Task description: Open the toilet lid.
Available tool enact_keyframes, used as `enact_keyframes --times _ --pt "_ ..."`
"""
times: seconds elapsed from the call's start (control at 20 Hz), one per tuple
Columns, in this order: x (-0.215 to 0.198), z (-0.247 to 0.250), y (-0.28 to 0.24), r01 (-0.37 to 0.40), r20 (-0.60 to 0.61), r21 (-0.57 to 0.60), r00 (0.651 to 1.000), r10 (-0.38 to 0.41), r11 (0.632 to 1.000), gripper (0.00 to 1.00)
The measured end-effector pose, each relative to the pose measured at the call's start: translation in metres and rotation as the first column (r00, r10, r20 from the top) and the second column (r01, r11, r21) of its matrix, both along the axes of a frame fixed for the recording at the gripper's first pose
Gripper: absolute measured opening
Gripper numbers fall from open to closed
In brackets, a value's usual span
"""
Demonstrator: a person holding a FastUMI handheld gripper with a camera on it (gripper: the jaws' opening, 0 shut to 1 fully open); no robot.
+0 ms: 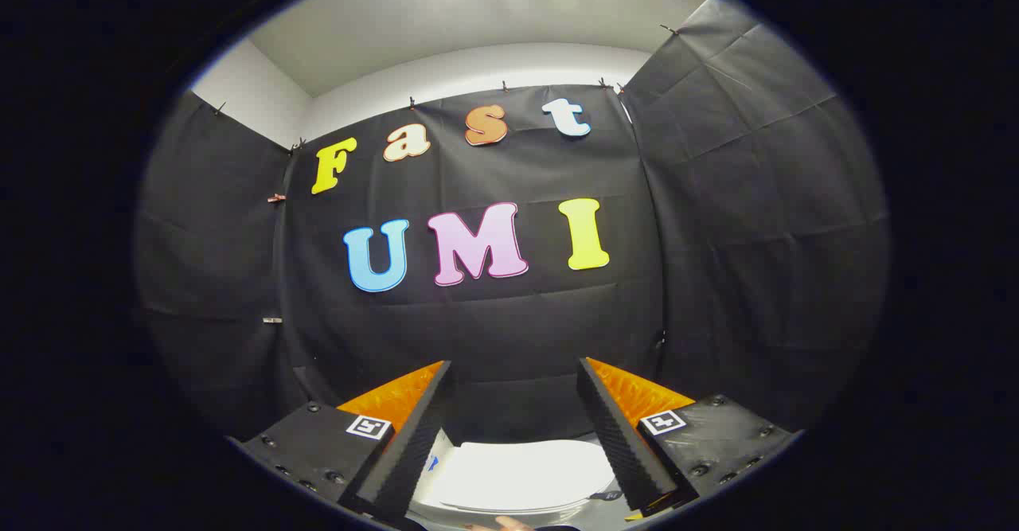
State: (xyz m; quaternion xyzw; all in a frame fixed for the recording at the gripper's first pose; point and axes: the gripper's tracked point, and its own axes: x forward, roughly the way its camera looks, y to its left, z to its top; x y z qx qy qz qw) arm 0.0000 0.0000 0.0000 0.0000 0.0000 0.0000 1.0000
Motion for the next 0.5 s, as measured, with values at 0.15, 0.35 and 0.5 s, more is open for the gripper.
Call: enact_keyframes --times 0.15,0.35,0.5 --pt "0.0013 -0.0005 0.0032 -0.003 0.002 -0.027 1.000 0.003 1.000 0.98" --pt "0.0007 0.0008 0.0066 -0.007 0.004 -0.043 1.000 0.007 0.999 0.98" --pt "0.0008 0.0025 0.0071 -0.004 0.009 -0.047 1.000 0.004 0.999 0.98"
